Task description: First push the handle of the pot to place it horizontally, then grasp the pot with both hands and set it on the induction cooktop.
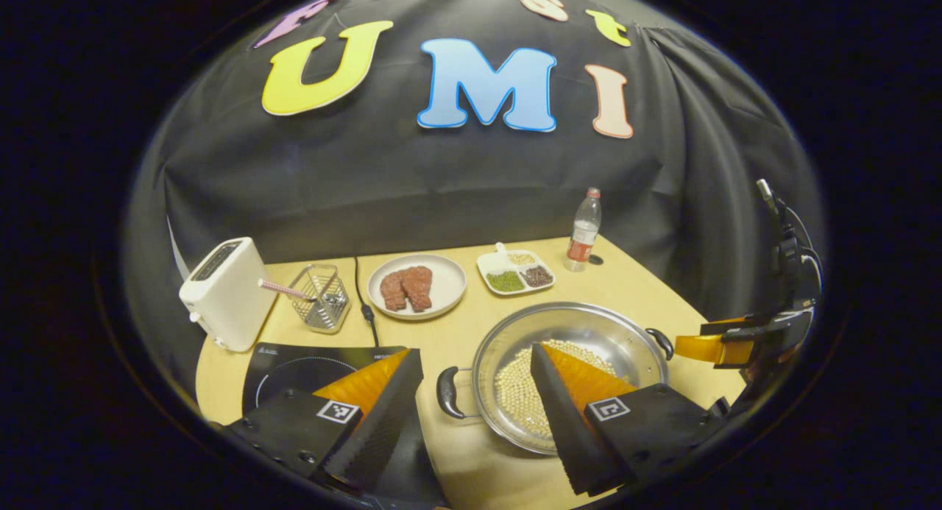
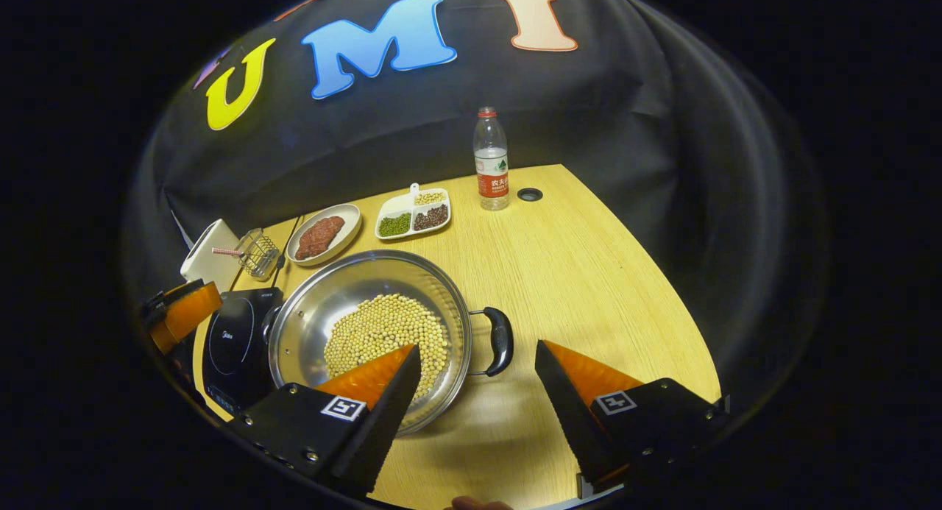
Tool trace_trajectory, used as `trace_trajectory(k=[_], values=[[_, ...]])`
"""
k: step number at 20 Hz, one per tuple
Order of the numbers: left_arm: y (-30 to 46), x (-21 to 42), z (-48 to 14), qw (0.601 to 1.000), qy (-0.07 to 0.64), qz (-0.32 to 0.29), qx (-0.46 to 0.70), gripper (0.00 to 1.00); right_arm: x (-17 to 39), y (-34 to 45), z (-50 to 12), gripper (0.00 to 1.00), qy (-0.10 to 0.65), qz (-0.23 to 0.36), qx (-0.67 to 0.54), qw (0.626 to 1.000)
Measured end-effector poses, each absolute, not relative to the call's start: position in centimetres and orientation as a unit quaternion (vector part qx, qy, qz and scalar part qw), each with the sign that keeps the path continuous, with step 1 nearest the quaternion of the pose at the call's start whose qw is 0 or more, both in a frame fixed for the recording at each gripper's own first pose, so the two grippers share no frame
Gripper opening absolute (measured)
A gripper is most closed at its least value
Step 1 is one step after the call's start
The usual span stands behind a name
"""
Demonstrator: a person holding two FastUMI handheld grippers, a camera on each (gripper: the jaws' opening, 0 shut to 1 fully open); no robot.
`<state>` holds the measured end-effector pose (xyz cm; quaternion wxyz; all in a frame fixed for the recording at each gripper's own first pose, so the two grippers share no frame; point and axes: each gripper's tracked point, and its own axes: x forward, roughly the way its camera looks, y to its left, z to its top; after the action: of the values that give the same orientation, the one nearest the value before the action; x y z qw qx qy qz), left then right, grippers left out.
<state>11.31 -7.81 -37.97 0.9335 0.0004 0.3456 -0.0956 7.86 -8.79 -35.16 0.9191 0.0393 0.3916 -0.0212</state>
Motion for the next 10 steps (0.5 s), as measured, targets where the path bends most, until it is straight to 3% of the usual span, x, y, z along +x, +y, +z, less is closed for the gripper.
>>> trace_trajectory(k=[10], values=[[-7.3, 12.9, -48.2, 0.902, 0.425, -0.077, 0.018, 0.98, 11.3, -9.3, -39.8, 0.98, 0.413, -0.031, 0.035, 0.909]])
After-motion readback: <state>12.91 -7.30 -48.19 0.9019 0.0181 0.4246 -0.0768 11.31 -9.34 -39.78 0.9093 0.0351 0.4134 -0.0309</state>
